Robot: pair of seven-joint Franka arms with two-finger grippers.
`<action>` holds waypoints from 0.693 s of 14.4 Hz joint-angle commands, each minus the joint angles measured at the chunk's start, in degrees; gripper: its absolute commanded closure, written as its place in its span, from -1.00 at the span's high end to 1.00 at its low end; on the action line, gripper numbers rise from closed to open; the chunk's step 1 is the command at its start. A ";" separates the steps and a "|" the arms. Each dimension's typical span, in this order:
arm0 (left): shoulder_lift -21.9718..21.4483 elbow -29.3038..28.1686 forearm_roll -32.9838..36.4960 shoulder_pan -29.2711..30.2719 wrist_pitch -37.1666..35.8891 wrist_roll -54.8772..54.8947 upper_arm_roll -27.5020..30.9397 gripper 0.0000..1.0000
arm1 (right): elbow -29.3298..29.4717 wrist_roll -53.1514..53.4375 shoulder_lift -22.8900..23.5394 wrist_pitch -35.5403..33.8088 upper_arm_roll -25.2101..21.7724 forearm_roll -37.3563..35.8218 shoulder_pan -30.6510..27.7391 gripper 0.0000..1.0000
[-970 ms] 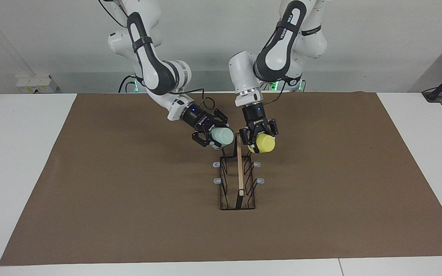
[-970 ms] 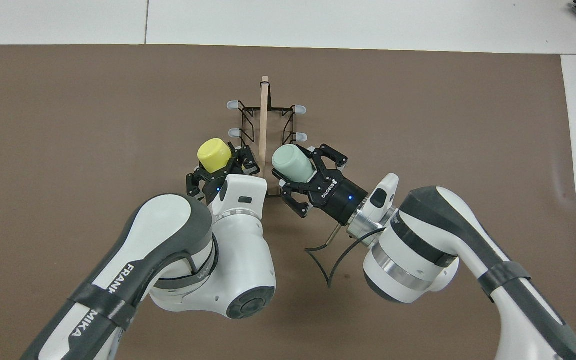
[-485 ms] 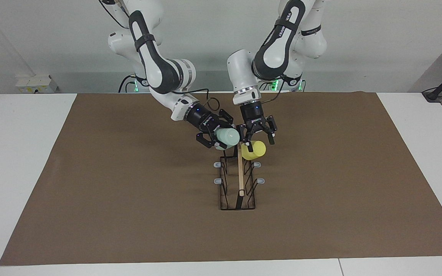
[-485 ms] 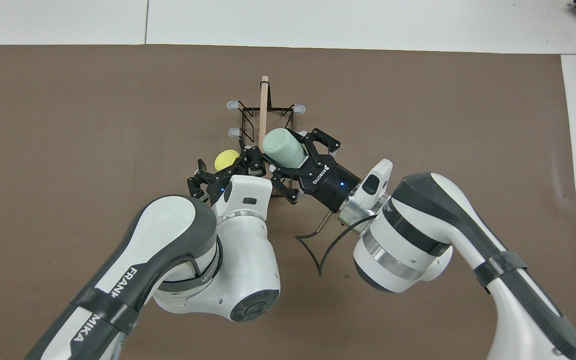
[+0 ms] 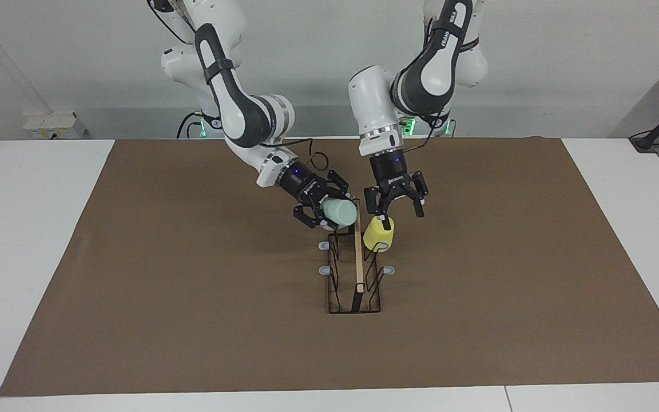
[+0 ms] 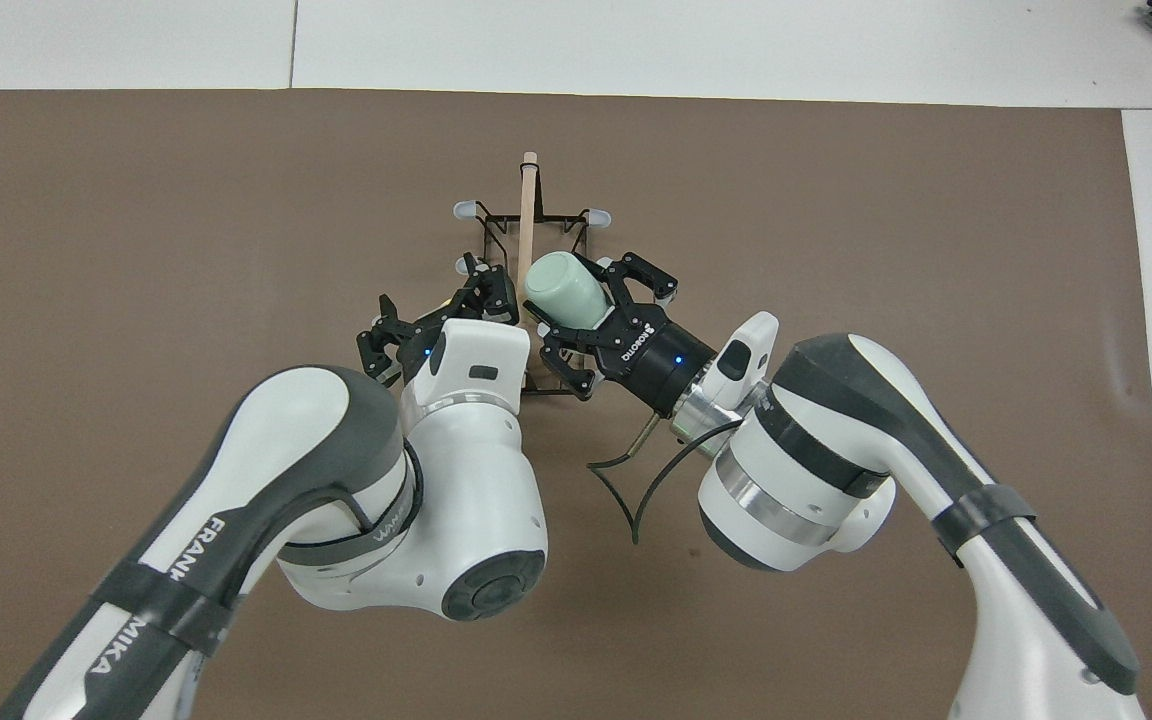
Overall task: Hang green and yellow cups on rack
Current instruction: 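Hang the yellow cup and green cup on the rack pegs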
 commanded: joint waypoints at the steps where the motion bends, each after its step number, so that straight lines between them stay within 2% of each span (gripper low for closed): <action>1: 1.20 3.49 -9.09 3.70 -0.35 15.10 -0.28 1.00 | -2.29 -0.81 -0.81 -0.28 0.14 0.10 -0.48 -1.00; 6: 0.41 4.90 -24.91 12.83 -0.26 43.49 -0.28 1.00 | -8.27 -1.68 -3.70 -2.75 0.14 2.46 -0.39 -1.00; 9: -1.78 4.47 -33.62 16.70 -0.96 57.48 -0.28 1.00 | -8.45 -1.77 -3.80 -2.48 0.14 3.35 -0.21 -1.00; 10: -2.92 4.03 -35.82 17.67 -1.05 61.52 -0.28 1.00 | -8.10 -1.77 -3.62 -2.40 0.14 3.44 -0.30 -0.80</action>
